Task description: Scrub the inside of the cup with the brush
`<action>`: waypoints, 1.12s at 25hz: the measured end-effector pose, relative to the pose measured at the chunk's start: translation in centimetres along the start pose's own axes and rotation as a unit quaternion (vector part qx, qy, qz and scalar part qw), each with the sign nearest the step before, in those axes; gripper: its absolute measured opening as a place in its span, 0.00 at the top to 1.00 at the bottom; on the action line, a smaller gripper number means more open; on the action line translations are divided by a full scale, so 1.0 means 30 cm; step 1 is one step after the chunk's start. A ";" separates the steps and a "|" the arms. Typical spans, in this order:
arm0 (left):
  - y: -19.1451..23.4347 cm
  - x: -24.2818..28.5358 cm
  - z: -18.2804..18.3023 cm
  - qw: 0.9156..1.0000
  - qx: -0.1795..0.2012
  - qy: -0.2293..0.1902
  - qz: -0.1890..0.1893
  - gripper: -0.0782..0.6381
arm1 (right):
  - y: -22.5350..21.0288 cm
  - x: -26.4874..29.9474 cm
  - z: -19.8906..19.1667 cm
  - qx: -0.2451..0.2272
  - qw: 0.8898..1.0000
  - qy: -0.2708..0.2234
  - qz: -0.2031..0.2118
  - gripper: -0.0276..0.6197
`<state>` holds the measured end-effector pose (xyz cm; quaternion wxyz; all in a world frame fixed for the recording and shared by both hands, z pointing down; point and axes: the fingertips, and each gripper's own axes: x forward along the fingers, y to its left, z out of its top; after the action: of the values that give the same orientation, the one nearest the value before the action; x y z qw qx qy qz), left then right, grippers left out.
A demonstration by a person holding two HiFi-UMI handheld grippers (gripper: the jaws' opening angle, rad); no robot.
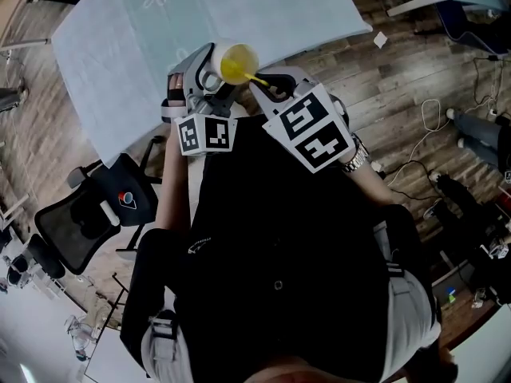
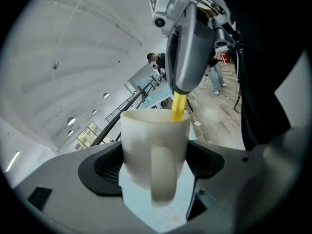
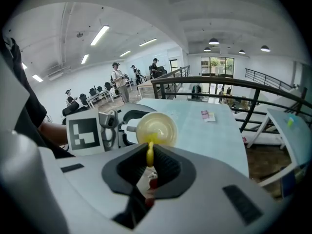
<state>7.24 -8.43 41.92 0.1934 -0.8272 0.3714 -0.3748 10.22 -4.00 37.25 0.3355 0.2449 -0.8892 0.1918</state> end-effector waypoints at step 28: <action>0.016 -0.069 -0.026 1.000 0.005 0.013 0.022 0.34 | 0.069 -0.056 0.013 -0.004 1.000 -0.024 0.003 0.90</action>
<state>5.49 -7.21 41.15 0.2012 -0.8131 0.3896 -0.3828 9.95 -2.02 35.46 0.3148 0.2455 -0.8983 0.1834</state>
